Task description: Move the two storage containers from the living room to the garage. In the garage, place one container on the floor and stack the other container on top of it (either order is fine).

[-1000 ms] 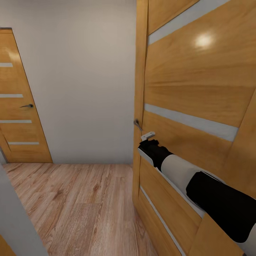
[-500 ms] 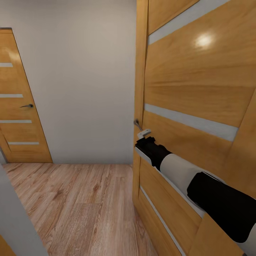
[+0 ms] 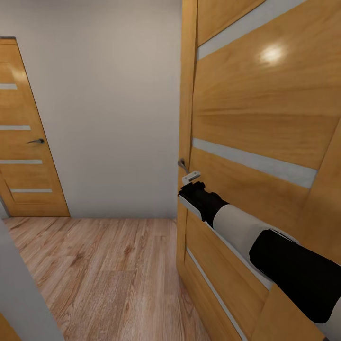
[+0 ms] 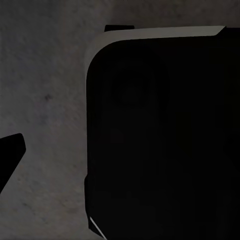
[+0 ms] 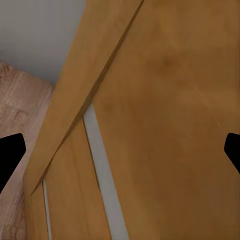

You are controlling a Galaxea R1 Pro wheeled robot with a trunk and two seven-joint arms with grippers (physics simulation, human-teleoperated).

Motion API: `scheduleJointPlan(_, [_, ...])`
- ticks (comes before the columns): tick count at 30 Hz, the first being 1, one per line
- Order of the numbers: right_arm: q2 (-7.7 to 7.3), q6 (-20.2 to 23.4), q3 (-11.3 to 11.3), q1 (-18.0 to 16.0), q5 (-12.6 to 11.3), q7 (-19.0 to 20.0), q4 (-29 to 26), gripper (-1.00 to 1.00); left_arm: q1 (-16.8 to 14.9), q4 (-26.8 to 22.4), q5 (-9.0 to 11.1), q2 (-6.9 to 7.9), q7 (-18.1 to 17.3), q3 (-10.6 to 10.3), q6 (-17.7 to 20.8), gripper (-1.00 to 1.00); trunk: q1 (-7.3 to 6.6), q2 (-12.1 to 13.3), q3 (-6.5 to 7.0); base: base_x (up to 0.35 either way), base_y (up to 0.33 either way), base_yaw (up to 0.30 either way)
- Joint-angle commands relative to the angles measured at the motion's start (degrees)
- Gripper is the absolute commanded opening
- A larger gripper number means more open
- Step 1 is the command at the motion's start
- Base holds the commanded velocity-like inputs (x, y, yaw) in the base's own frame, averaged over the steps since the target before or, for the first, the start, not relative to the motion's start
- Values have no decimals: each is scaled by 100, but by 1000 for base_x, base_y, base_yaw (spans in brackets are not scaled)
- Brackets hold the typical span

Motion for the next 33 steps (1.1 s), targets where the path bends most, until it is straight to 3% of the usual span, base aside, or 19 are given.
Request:
scheduleJointPlan(1, [0, 12, 45, -9, -60, -46, -2, 100, 0, -3, 6, 0, 5, 5, -13, 100, 0, -3, -6, 0, 0, 0])
scheduleJointPlan(28, [0, -63, 54, -9, -46, -53, 6, 100, 0, -2, 6, 6, 5, 5, -13, 100, 0, -3, -6, 0, 0, 0])
scheduleJointPlan(33, [0, -85, 86, -9, -28, -142, 271, 100, 0, -2, 6, 3, 5, 5, -13, 100, 0, -3, -6, 0, 0, 0])
